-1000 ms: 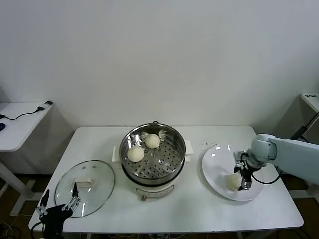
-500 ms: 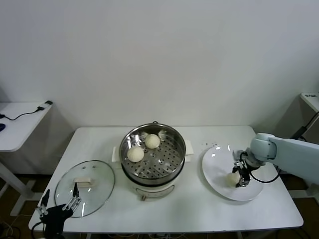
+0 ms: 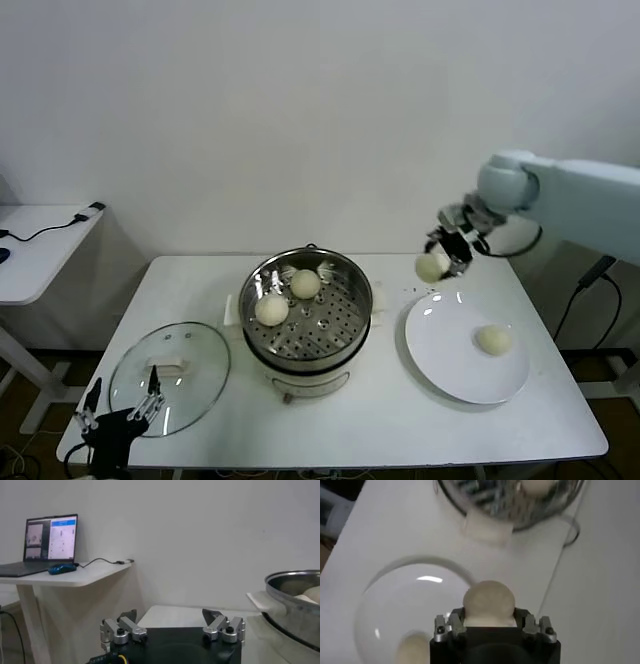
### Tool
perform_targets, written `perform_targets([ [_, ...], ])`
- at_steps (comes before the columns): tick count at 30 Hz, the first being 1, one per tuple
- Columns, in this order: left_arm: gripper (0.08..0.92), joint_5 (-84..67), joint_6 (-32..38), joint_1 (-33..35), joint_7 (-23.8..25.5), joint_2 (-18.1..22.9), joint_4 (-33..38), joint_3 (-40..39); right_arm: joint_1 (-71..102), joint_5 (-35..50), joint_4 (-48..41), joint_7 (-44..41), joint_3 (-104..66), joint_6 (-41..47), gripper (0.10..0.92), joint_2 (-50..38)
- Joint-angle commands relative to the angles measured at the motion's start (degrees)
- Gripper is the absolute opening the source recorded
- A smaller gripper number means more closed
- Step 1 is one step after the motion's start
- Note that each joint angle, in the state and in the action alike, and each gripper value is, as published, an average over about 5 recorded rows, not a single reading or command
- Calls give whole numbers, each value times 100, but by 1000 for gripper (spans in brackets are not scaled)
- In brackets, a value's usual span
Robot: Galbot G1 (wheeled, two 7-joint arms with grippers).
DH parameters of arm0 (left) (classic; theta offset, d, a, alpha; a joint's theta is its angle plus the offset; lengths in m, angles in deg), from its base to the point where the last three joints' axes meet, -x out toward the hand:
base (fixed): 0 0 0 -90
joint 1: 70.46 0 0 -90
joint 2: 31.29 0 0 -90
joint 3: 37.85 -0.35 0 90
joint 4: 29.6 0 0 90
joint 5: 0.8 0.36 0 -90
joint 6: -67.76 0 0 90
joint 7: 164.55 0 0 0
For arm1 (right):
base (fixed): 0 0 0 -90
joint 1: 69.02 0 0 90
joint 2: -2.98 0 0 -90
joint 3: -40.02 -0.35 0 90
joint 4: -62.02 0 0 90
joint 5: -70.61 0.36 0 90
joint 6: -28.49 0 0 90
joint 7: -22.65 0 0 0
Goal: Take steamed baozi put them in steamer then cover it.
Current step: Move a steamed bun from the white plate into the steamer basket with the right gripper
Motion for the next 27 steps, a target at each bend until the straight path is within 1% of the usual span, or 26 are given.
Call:
perform_targets([
  [1,823,27,18,21,-1,-8,0,-9,-892,-425,1274,-242,-363,-1703,645,1308],
  [5,823,29,25,45,-4,-25,0,-4,-232,-1364,1379,-24,-427,-2309,647,1721],
  [9,823,28,20,37,-7,-20,0,28,369,-2323,1107,243,-460,-2725,645,2059],
  [11,823,29,26,45,-9,-16,0,37,593,-2646,945,343,-457,-2809,645,2163],
  [20,823,49,53,68,-22,-12,0,39,1386,-3201,240,779,-416,-2773,645,2430],
  [27,823,57,51,74,-22,2,-1,32,1670,-3264,40,794,-404,-2723,645,2582],
])
